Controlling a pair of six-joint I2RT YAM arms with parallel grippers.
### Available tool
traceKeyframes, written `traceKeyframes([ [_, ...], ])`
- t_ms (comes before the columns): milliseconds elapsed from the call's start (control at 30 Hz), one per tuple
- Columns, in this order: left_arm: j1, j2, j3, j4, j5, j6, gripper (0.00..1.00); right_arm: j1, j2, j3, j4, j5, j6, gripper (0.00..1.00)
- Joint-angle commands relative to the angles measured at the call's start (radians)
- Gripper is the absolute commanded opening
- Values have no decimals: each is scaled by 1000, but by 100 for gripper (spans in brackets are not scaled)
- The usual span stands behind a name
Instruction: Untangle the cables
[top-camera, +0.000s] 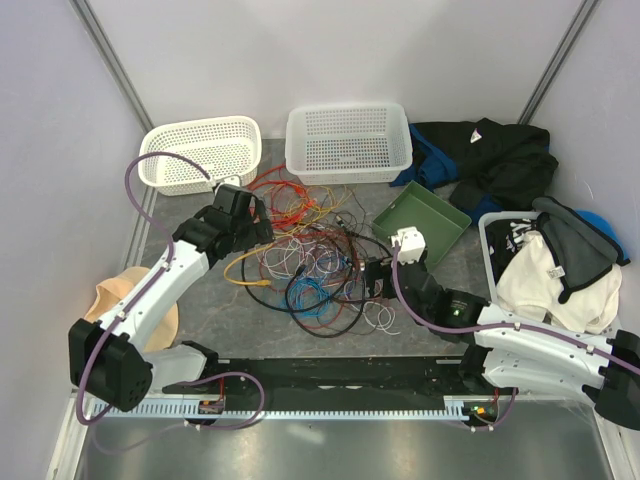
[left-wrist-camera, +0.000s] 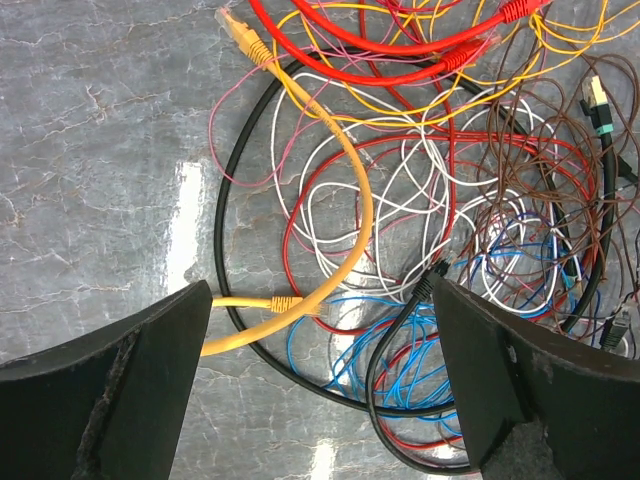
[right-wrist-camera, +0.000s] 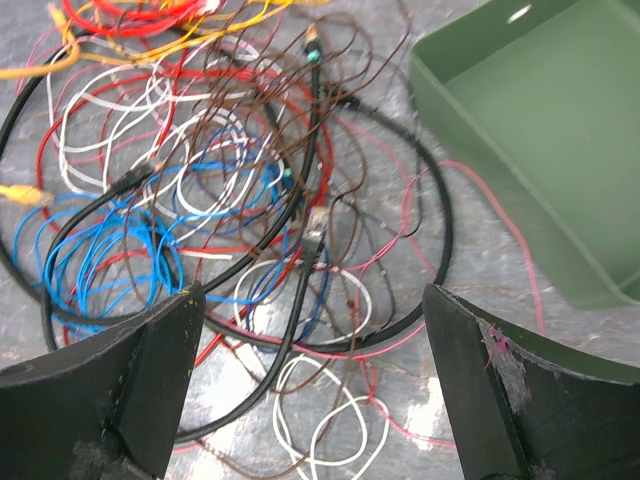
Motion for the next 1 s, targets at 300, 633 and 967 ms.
traceKeyframes([
  [300,1,44,49,33,139,217,100,2,2,58,-2,28,-27,98],
  [633,3,106,86,-38,94,222,100,2,-5,66,-25,-29,-27,98],
  [967,1,202,47,-50,6,214,96,2,7,69,-36,-38,-21,98],
])
